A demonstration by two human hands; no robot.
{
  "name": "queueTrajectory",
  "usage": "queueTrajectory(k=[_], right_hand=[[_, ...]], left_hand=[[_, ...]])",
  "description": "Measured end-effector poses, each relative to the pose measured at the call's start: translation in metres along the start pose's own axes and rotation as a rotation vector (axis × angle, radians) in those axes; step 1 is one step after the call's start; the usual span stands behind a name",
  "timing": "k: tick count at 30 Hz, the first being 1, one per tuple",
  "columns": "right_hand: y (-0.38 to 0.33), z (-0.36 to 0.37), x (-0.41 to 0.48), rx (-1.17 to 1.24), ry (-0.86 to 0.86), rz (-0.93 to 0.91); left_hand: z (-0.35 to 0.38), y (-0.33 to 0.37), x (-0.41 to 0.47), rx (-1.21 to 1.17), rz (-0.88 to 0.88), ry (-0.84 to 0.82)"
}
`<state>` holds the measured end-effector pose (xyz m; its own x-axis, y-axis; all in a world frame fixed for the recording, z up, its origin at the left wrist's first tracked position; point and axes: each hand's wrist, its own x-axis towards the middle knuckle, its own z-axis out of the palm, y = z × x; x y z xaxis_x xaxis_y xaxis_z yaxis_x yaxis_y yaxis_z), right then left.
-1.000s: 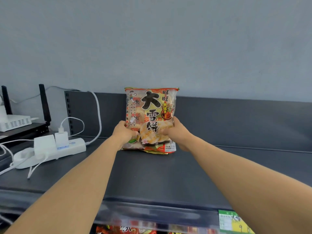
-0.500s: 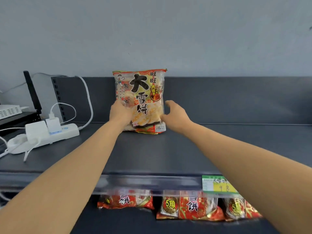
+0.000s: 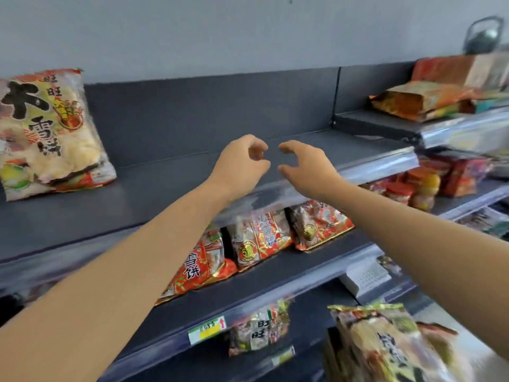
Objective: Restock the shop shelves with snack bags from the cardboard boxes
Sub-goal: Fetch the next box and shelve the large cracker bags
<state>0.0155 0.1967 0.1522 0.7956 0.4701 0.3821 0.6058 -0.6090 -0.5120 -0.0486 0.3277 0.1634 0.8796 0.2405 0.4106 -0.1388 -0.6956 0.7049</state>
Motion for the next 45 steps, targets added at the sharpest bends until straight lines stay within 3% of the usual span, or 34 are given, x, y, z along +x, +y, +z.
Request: queueTrajectory(k=[6,11,14,25,30,38,41,45], right_hand=[[0.143,-0.071,-0.101,-0.121,0.085,0.265],[0.249,-0.078,-0.19,-0.215,-0.167,0.538],[0.296,-0.054,-0.229,-0.222,-0.289,0.619],[0.382,0.054,-0.284,-0.082,-0.67,0.818],[0.403,0.078,-0.287,0.119,-0.631,1.014],[0.417,0.085,-0.289,0.28,-0.51,1.23],[0.412,0.07,-0.284,0.447,-0.44,1.194],[0.39,0.037,-0.261,0.535,-0.406,1.128]], left_hand=[[0.157,0.059,-0.031,-0.024,0.049,-0.333],[0.288,0.053,-0.077,0.143,-0.036,-0.684],[0.345,0.028,-0.106,0.246,-0.138,-0.801],[0.411,-0.058,-0.176,0.347,-0.681,-0.8],[0.42,-0.075,-0.185,0.091,-0.969,-0.777],[0.427,-0.087,-0.185,-0.115,-1.181,-0.703],[0.416,-0.08,-0.182,-0.181,-1.224,-0.725],[0.399,-0.074,-0.163,-0.268,-1.169,-0.636]])
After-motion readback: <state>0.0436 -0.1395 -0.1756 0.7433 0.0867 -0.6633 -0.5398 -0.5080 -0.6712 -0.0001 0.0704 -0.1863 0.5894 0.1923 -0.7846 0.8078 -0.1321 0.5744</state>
